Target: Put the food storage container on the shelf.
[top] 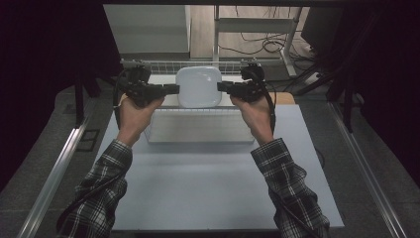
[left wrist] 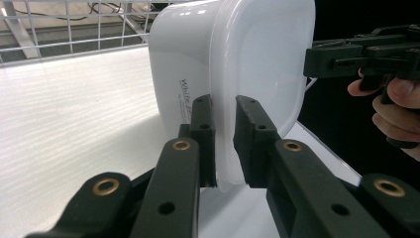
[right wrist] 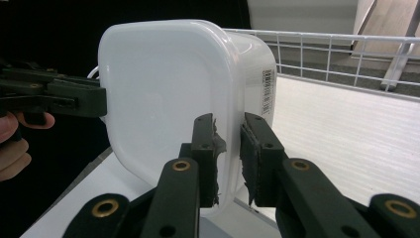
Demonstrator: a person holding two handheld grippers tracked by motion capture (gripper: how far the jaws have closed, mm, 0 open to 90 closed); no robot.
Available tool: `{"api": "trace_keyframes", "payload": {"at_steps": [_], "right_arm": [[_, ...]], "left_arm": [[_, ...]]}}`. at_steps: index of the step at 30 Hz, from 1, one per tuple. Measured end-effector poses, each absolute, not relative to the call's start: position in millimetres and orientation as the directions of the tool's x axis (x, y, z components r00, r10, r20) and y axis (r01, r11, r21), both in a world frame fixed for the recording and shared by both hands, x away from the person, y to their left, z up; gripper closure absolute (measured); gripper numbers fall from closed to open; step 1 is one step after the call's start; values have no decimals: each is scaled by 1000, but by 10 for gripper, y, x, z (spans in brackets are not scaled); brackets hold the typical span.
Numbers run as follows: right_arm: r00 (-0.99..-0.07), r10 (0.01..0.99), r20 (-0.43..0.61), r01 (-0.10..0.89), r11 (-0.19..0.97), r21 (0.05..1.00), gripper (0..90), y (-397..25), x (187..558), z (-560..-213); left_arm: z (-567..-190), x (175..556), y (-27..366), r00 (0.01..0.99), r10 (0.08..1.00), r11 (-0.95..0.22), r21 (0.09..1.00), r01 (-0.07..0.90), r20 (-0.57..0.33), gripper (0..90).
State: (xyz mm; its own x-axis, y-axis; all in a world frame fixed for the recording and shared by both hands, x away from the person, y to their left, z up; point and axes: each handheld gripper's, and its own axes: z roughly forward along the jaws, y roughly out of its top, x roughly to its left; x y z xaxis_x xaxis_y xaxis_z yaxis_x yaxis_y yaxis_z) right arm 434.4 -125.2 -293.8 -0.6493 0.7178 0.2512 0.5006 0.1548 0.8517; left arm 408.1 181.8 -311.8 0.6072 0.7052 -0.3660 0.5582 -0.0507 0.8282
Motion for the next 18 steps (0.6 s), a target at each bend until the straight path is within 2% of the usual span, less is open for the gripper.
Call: {"api": "trace_keyframes", "payload": {"at_steps": [3, 8, 18], "right_arm": [[-653, 713, 254, 502, 157, 851, 752, -1249, 4356, -2934], [-648, 717, 256, 502, 149, 852, 673, -1211, 4390, -2933], [-635, 741, 217, 493, 173, 853, 612, -1124, 4467, -2921]], "left_arm": [[-3116, 4088, 1814, 609, 705, -49, 832, 552, -363, 750], [-3110, 4128, 1789, 606, 703, -30, 835, 549, -373, 667], [-3108, 4205, 1753, 592, 718, -34, 831, 555, -366, 612]]}}
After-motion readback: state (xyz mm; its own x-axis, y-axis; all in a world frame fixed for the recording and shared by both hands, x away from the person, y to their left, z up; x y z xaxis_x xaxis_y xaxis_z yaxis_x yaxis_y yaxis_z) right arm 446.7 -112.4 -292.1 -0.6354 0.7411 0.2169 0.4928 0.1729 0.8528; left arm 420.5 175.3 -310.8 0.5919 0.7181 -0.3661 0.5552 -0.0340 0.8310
